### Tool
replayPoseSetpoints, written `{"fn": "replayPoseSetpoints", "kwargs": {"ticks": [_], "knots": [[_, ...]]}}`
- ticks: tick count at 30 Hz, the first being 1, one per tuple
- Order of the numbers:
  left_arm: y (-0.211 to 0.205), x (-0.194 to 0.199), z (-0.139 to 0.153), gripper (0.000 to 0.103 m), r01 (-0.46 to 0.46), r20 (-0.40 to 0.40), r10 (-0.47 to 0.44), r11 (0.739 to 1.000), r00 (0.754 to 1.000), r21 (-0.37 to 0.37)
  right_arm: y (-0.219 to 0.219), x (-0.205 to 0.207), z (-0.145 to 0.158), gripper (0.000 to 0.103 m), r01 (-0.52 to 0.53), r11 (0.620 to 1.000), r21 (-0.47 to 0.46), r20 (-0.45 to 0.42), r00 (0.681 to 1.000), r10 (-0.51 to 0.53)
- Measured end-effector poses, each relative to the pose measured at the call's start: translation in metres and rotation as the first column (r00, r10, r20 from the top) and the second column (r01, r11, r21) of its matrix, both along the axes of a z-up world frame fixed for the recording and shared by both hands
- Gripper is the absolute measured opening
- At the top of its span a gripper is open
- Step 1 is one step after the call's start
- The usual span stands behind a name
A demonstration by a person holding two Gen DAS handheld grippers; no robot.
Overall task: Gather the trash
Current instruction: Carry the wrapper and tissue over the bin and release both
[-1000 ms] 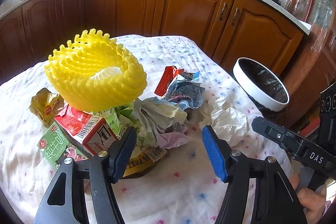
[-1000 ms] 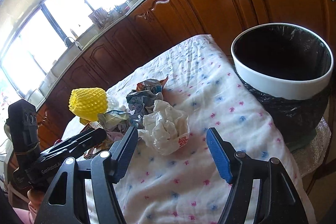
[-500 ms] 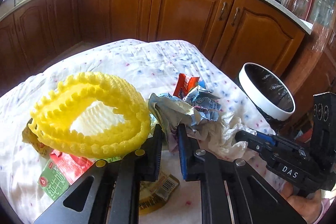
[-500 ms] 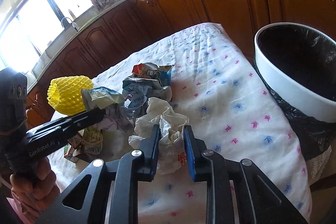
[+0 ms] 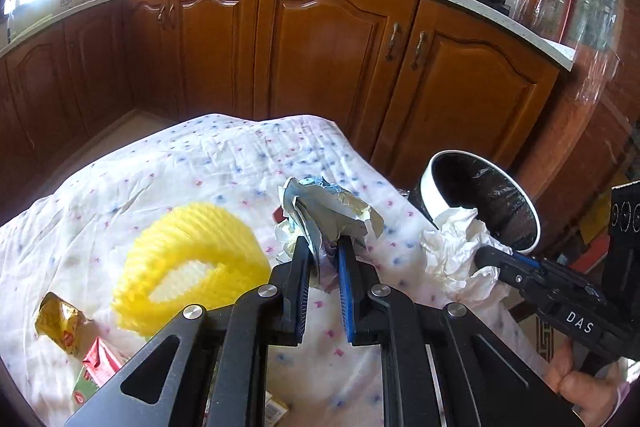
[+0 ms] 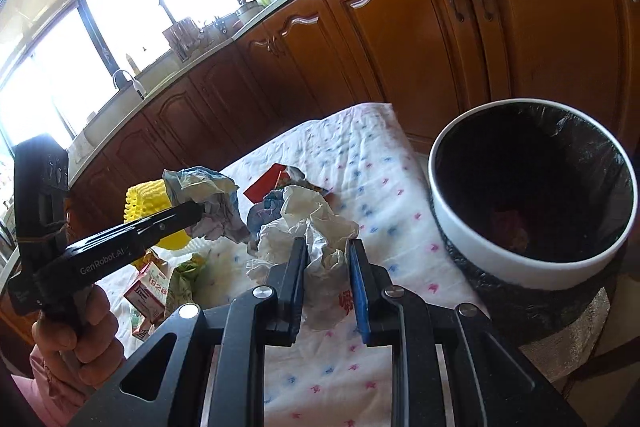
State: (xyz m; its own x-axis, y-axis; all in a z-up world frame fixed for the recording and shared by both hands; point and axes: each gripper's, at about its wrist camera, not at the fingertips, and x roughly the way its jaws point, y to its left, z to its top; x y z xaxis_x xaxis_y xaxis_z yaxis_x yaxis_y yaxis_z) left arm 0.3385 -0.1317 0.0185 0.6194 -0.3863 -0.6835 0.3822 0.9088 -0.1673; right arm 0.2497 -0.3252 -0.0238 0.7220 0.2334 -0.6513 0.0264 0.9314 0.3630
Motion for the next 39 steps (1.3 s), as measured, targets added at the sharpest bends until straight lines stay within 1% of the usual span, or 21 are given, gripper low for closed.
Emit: {"fn": "replayPoseSetpoints", "kwargs": {"ticks": [5, 18, 30, 39], "knots": [[-0.011, -0.004, 0.004, 0.012, 0.044, 0.0, -0.044, 0.999, 0.999, -0.021, -0.017, -0.006, 0.009, 0.021, 0.033, 0.999, -0.008, 0.021, 0.999, -0.033], [-0.053, -0.011, 0.009, 0.012, 0.145, -0.006, -0.145, 0.989, 0.989, -0.018, -0.059, -0.026, 0.021, 0.021, 0.114, 0.993, -0.015, 0.051, 0.992, -0.113], [-0.096, -0.005, 0.002, 0.012, 0.209, -0.019, -0.209, 0.978, 0.978, -0.002, -0.099, -0.042, 0.03, 0.021, 0.198, 0.98, -0.017, 0.063, 0.978, -0.196], [-0.126, 0.01, -0.007, 0.012, 0.24, -0.049, -0.24, 0.971, 0.969, -0.005, -0.125, -0.042, 0.025, 0.021, 0.242, 0.97, -0.025, 0.049, 0.969, -0.24]]}}
